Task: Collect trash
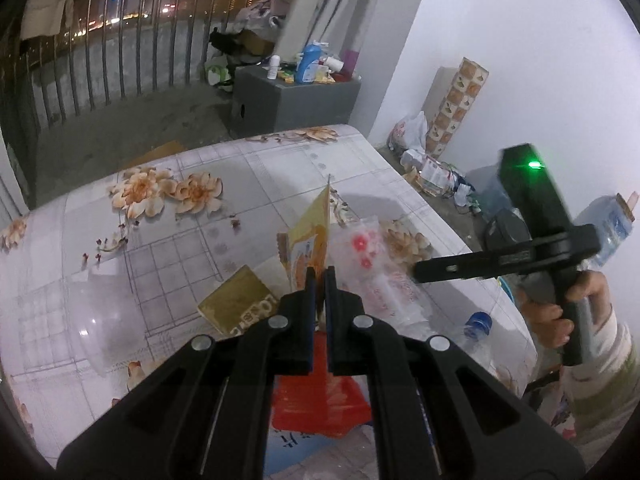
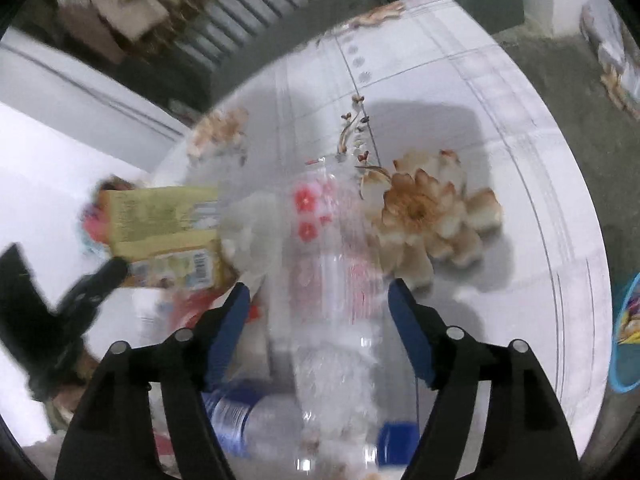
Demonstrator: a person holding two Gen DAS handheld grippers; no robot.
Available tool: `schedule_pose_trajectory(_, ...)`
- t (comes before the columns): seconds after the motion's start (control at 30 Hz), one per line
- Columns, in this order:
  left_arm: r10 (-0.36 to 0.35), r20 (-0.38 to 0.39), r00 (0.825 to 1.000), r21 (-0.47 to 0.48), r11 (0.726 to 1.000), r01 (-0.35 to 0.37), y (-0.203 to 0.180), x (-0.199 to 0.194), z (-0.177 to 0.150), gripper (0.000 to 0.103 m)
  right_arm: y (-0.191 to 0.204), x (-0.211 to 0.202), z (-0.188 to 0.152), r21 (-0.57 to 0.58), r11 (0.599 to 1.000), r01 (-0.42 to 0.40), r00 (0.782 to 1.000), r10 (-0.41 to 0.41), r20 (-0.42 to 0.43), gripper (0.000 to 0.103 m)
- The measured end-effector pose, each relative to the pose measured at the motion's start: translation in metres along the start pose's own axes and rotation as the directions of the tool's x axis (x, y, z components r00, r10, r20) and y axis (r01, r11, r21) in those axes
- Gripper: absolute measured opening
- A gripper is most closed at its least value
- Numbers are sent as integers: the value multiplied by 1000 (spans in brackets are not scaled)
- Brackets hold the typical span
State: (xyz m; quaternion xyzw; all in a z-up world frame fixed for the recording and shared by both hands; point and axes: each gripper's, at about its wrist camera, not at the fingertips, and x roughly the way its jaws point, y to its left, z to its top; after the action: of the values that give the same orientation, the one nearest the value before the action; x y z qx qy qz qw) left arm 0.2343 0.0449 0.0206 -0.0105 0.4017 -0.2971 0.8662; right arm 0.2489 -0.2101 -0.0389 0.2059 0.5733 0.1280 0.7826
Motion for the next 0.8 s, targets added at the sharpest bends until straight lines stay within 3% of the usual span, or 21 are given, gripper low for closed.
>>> schedule_pose_trajectory(0.2, -32, 7, 999, -50, 998, 33, 20, 1, -5, 2, 30, 47, 15, -109, 986, 127, 986, -138, -98, 75)
schedule_pose_trajectory(0.47, -66, 5, 998, -91, 994, 66, 32, 1, -10, 2, 54, 62, 9, -225, 944, 242, 964, -261, -56, 75)
schedule_pose_trajectory(0.6, -74, 9, 997, -94, 993, 74, 32, 0, -12, 2, 55, 61, 8, -206, 953, 222, 970, -238, -55, 57)
schedule_pose_trajectory(0.67, -77, 13, 997, -90, 993, 78, 31, -2, -12, 2, 51, 59, 8, -188, 962, 199, 975, -214, -64, 52)
schedule_pose_trajectory(0.8, -81, 25, 996, -81, 993, 83, 29, -7, -10, 2, 37, 49, 6, -113, 989, 95, 990, -106, -94, 26)
